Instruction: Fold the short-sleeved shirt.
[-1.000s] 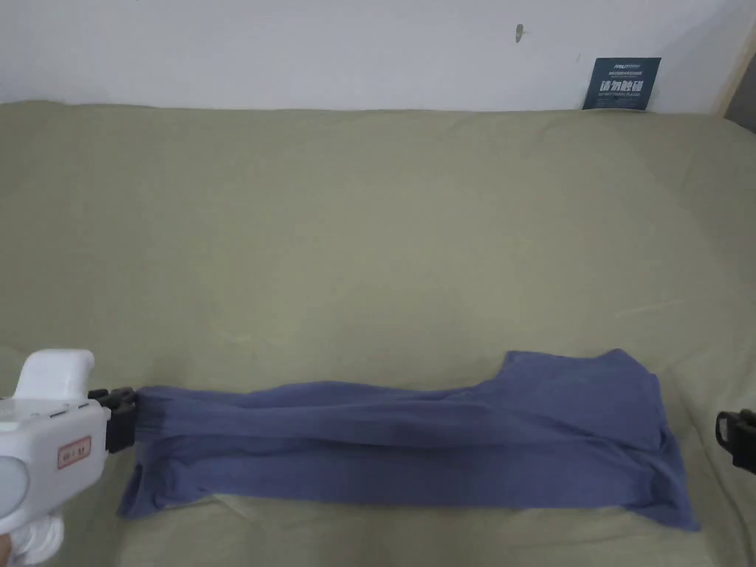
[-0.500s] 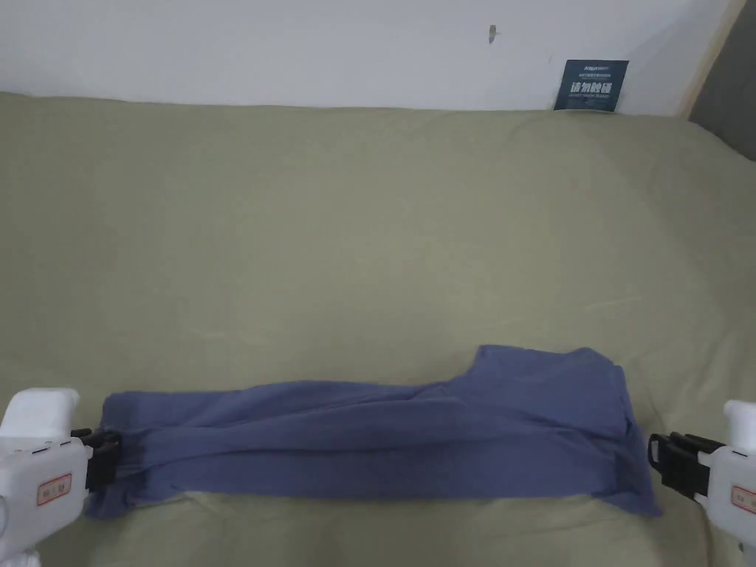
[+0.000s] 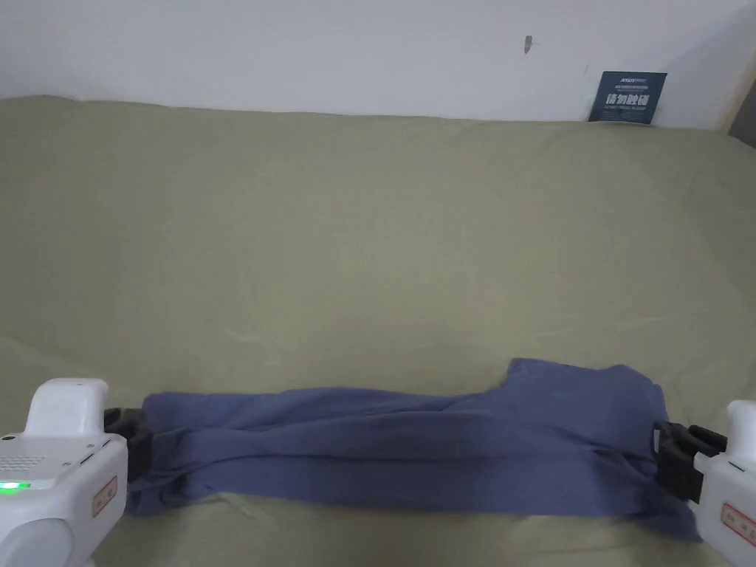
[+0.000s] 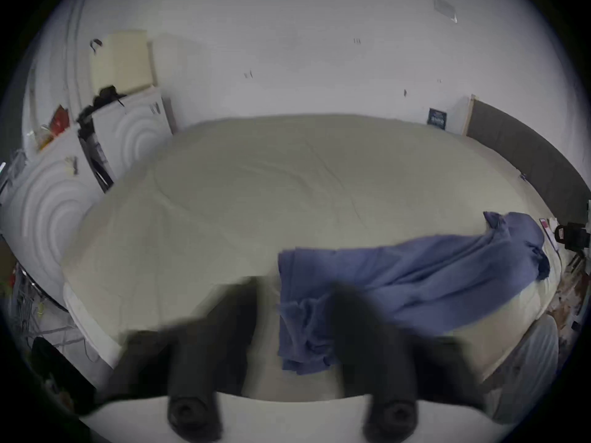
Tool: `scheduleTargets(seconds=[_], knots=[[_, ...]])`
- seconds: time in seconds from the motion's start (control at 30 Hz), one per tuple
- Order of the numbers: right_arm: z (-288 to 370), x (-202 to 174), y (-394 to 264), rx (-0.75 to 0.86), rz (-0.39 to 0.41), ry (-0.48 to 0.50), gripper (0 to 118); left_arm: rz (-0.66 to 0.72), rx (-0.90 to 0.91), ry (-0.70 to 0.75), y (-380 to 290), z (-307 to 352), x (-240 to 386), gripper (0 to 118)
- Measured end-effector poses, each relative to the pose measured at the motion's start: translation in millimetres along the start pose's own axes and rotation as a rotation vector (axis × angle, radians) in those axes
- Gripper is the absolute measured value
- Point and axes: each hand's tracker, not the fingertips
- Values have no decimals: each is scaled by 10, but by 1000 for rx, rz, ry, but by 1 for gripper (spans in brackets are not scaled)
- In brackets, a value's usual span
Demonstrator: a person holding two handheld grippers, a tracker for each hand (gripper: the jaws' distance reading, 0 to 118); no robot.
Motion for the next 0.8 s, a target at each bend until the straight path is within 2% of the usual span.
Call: scheduleTargets(seconds=[0.07,0.23,0.37,0.5,0.63,0.7,0.8], knots=[[18,-93,-24,-10,-9,40,6,15,7,-18,16,11,9,0],[14,-424,-82,14,-18,56,6,35,-24,-71,17,-38,-91,0],[16,-635,-90,37,-41,69,6,223,-130,-245,77,-138,-349,0],[79,-855,-81,106,-14,71,6,423,-224,-429,203,-345,-700,0],[90,-1056,-60,161,39,47,6,490,-322,-541,330,-575,-986,0],[75,-1139,-49,176,40,49,6,526,-404,-622,352,-711,-1097,0],[19,-1247,-36,192,53,43,6,517,-452,-643,361,-834,-1161,0]])
